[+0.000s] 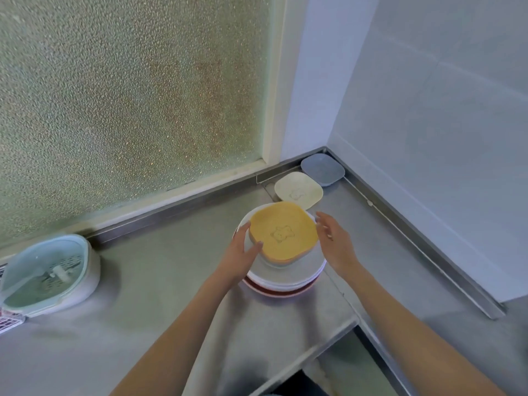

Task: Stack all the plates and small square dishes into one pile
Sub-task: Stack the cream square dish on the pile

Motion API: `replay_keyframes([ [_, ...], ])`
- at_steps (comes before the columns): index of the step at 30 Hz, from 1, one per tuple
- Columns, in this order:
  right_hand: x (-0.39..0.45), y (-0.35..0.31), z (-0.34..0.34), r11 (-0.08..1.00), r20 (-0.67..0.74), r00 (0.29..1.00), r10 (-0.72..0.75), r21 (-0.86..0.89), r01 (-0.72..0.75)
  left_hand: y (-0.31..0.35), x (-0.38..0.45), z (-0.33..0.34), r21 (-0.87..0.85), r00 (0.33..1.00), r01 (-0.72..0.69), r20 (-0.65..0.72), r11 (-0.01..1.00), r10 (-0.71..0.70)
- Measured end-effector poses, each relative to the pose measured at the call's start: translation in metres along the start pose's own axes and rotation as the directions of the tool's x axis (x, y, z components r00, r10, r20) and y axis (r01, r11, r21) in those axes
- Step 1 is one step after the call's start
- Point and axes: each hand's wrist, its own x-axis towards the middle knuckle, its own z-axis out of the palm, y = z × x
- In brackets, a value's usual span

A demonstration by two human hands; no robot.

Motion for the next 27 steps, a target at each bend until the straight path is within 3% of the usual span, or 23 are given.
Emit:
replay_keyframes([
  [3, 0.027, 0.016, -0.01, 0.993, -0.011, 0.994, 0.113, 0.039, -0.113, 0.001, 0.01, 0.002, -0.085, 0.998, 0.045, -0.044, 0.995, -0.049],
  [7, 0.065, 0.037, -0.014, 0.982, 0.12, 0.975, 0.186, 0.009, -0.188, 0.01, 0.025, 0.011, -0.269, 0.981, 0.128, -0.105, 0.955, -0.161],
  [22, 0.165, 0.068, 0.015, 0.986, 0.444, 0.885, 0.141, -0.141, -0.087, 0.024, 0.045, 0.041, -0.434, 0.88, 0.178, -0.331, 0.883, -0.34],
  [24, 0.167, 0.072, 0.019, 0.984, 0.426, 0.897, 0.118, -0.17, -0.049, 0.024, 0.045, 0.042, -0.445, 0.869, 0.19, -0.339, 0.875, -0.361],
  [27, 0.166, 0.068, 0.014, 0.982, 0.244, 0.97, -0.015, -0.178, 0.06, 0.023, 0.046, 0.044, -0.471, 0.844, 0.207, -0.357, 0.857, -0.4],
])
